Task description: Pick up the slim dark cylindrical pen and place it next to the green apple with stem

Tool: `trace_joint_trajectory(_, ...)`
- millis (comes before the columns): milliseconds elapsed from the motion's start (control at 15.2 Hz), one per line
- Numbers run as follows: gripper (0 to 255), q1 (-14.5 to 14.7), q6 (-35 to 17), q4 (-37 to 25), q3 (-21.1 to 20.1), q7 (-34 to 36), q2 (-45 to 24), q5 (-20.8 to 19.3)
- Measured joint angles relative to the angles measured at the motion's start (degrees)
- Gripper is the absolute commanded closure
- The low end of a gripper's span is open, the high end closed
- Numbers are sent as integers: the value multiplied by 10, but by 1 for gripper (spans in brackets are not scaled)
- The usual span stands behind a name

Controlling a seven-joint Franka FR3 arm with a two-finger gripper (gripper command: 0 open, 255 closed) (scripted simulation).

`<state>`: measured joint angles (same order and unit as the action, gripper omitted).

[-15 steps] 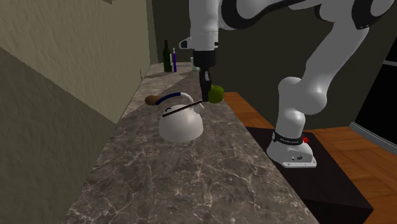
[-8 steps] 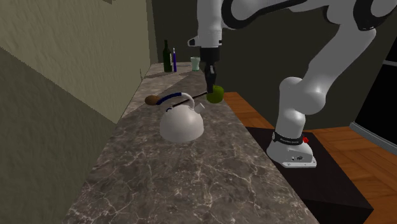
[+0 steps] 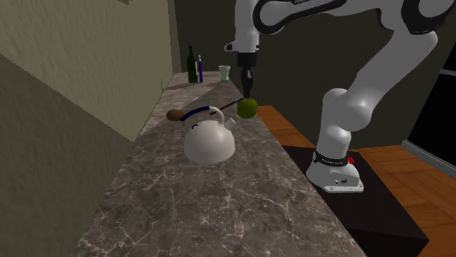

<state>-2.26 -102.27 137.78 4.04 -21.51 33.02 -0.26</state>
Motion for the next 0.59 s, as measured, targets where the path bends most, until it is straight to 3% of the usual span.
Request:
trace_joint_trajectory(396, 255, -34, 3, -24, 67, -82, -21, -38)
trace_joint_trajectory(594, 255, -39, -16, -11, 77, -95, -26, -44)
